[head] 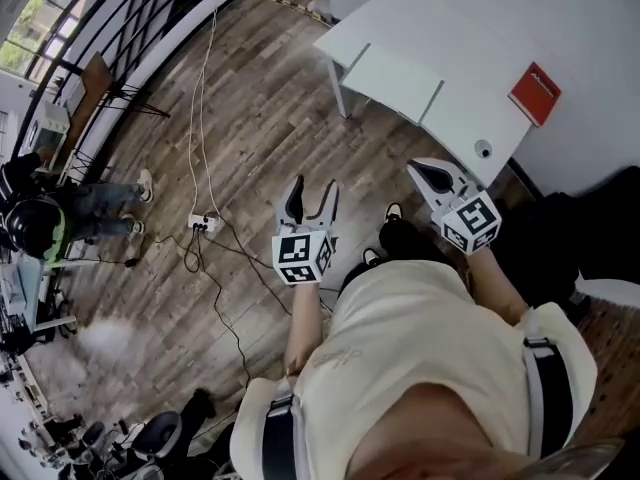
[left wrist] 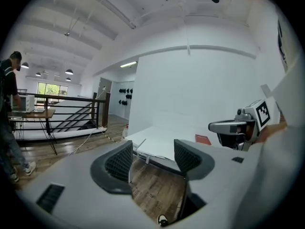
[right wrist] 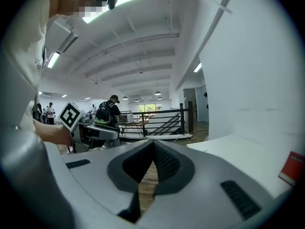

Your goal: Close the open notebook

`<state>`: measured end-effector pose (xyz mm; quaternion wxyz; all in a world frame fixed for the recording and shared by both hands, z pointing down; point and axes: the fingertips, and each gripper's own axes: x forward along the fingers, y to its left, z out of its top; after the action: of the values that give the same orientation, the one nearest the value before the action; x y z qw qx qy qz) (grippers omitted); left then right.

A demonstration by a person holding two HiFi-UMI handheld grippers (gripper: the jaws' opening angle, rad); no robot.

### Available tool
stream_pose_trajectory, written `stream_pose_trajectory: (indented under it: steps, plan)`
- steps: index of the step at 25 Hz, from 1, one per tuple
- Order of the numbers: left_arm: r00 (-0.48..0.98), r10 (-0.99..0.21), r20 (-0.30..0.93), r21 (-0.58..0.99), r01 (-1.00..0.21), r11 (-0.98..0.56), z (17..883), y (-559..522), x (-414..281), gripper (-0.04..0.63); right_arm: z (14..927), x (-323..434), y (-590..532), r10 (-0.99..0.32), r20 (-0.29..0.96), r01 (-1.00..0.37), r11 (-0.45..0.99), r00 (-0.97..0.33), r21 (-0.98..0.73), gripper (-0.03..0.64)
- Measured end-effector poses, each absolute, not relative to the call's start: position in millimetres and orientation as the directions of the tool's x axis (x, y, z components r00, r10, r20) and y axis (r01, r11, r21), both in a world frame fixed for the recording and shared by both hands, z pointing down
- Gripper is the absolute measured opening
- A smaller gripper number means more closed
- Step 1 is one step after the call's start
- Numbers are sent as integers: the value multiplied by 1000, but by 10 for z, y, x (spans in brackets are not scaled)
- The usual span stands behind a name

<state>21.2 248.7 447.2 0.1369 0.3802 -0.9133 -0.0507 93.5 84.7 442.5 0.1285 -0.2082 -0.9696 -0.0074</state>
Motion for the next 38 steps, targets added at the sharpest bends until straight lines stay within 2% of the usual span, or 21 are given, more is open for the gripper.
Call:
stream_pose_trajectory:
  steps: [8,19,26,32,38]
  plan:
    - [-631,-724,277,206,-697,686,4802,2067,-236,290,4723,341,338,372,254,368,927,-893,-64,8]
    - [-601,-732,320,145,-733,665,4811,1366,-1529,290,4668,-994,-252,413,150,413,910,-898,-35,8]
    - [-579,-742,337,125,-754,645,4577,876,-2046,290,4582,-1419,-662,409,171,401,913,-896,-77,8]
    - [-535,-767,354,140,-780,610,4884,539,-2236,290,4982,-1457,-730,411,193,393,911,-891,-124,8]
    - [-466,-814,347,169,-823,543,4947,446,-2589,290,5020,-1662,-687,349,230,324,935,-908,-141,8]
